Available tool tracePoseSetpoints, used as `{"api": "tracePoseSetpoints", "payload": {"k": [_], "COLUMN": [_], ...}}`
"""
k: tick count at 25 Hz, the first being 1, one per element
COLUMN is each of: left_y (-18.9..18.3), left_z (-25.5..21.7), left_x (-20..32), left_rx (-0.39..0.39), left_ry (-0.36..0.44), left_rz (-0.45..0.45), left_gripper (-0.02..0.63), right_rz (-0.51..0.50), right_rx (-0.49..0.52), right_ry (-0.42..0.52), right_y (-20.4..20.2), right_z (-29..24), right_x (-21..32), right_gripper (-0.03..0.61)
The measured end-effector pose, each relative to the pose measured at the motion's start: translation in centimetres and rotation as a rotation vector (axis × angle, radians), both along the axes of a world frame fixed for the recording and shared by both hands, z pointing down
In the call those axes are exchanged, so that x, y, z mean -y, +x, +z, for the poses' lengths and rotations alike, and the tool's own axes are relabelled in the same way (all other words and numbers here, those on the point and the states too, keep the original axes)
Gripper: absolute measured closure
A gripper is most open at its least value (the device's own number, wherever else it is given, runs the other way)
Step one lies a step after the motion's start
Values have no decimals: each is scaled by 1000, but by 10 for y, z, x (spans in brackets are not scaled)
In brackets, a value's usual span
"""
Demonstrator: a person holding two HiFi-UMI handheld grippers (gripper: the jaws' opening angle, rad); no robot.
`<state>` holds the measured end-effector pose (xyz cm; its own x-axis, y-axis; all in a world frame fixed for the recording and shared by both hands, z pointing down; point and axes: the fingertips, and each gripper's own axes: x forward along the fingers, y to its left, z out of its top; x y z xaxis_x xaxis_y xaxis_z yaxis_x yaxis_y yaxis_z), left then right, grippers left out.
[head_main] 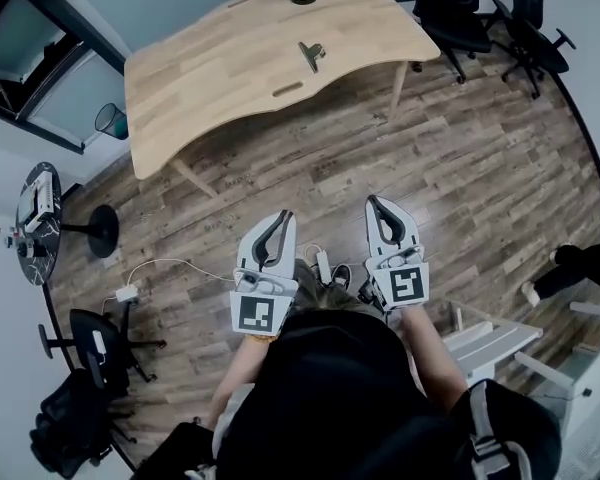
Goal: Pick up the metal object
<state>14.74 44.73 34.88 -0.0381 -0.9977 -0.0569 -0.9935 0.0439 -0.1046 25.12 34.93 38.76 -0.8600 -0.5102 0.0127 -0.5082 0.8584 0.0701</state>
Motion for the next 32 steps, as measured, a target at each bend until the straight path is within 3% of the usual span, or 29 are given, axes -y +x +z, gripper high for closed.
{"api": "tracePoseSetpoints", "payload": {"k": [8, 12, 21, 25, 27, 32], "left_y": [-26, -50, -144, -187, -203, -231], "left_z": [14, 19, 19, 25, 30, 32], "left_x": [68, 117, 225, 259, 275, 312], "left_rx": [-25, -50, -60, -47, -44, -19], "left_ry": [-14, 17, 10, -33, -54, -48], "left_rz": [32, 71, 166, 216, 239, 260], "left_gripper": [580, 580, 580, 580, 580, 580], "right_rz": [23, 71, 170, 206, 233, 283], "right_rx": [-10, -45, -158, -112, -137, -125], "right_ry": [-24, -19, -32, 11, 2, -11], "right_y": [-17, -30, -108, -145, -156, -169], "right_z": [9, 14, 4, -7, -5, -2], "right_x": [52, 92, 192, 228, 244, 281], "right_gripper": [575, 575, 575, 575, 575, 575]}}
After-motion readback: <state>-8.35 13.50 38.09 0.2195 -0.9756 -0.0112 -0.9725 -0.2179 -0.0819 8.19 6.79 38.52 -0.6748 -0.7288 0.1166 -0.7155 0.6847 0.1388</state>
